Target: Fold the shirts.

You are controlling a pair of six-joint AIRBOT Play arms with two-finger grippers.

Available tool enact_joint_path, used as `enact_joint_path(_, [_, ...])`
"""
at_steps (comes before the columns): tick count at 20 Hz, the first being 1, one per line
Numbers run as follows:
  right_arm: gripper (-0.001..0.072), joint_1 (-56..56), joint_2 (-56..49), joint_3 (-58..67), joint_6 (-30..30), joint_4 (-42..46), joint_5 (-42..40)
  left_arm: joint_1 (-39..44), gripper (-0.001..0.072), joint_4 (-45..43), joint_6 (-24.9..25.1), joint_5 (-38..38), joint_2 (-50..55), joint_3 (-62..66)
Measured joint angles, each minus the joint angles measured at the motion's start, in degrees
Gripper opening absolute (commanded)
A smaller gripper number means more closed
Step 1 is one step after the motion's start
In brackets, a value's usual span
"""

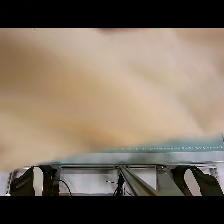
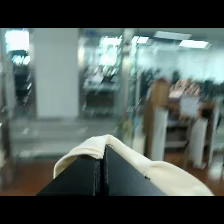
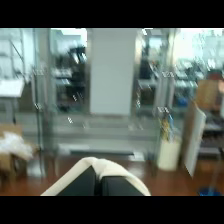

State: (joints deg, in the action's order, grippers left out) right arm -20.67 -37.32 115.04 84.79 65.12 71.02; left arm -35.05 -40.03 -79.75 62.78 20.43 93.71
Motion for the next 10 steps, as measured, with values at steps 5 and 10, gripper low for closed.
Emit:
enact_joint_path(5, [0.0038,1.1,-0.8,1.8,0.6,10.6,19.3,3.2,0.0016,-13.8,-5.0,18.0,0.2,1.4])
enact_joint_path(10, [0.0038,7.9,-4.5,-9.6,-0.8,15.3,29.6,7.9,0.0016,-18.1,-4.4,27.9,2.0,-11.2])
